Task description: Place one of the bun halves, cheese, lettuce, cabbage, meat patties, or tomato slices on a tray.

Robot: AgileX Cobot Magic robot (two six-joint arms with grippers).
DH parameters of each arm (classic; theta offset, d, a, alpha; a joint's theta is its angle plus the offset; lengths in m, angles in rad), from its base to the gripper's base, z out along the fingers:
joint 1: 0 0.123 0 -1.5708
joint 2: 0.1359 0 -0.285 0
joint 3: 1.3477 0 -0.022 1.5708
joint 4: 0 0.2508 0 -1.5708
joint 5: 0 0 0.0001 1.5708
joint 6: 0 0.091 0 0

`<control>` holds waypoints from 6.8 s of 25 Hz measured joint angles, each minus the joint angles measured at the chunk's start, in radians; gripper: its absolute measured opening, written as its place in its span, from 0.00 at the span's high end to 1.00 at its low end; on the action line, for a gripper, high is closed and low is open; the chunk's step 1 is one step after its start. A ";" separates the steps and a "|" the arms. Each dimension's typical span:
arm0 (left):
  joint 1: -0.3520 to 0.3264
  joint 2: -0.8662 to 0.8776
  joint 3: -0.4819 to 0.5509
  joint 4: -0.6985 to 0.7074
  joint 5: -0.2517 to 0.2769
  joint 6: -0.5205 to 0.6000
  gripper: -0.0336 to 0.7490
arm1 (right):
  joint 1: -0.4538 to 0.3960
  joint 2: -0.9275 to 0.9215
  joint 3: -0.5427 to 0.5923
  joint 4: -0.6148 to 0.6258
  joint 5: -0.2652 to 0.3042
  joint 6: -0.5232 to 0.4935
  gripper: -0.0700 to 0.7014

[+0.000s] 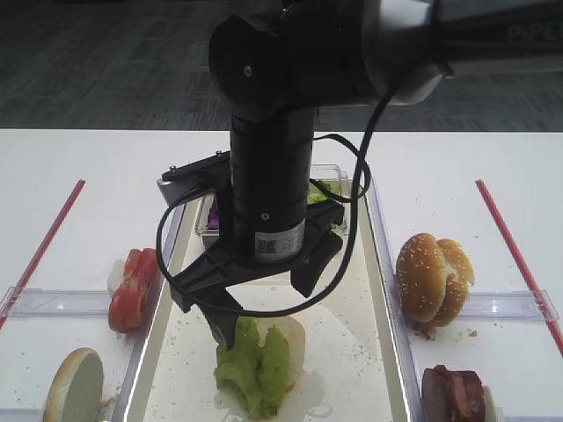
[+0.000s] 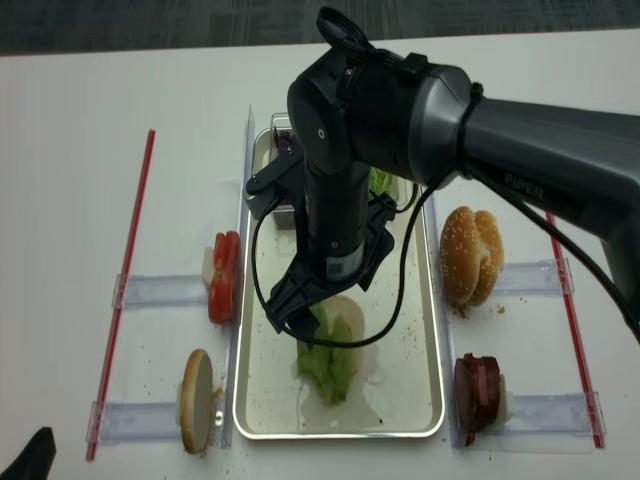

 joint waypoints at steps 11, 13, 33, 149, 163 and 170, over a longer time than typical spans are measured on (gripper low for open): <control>0.000 0.000 0.000 0.000 0.000 0.000 0.24 | 0.000 0.000 0.000 0.002 0.000 0.000 0.02; 0.000 0.000 0.000 0.000 0.000 0.000 0.24 | 0.000 0.000 0.000 0.002 0.000 0.000 0.01; 0.000 0.000 0.000 0.000 0.000 0.000 0.24 | -0.112 0.000 -0.124 -0.002 0.006 -0.016 0.01; 0.000 0.000 0.000 -0.002 0.000 0.000 0.24 | -0.866 -1.962 1.031 -0.079 -0.086 -0.131 0.01; 0.000 0.000 0.000 -0.002 0.000 0.000 0.24 | -0.866 -1.962 1.031 -0.083 -0.086 -0.107 0.01; 0.000 0.000 0.000 -0.002 0.000 0.000 0.24 | -0.866 -1.962 1.031 -0.083 -0.086 -0.105 0.01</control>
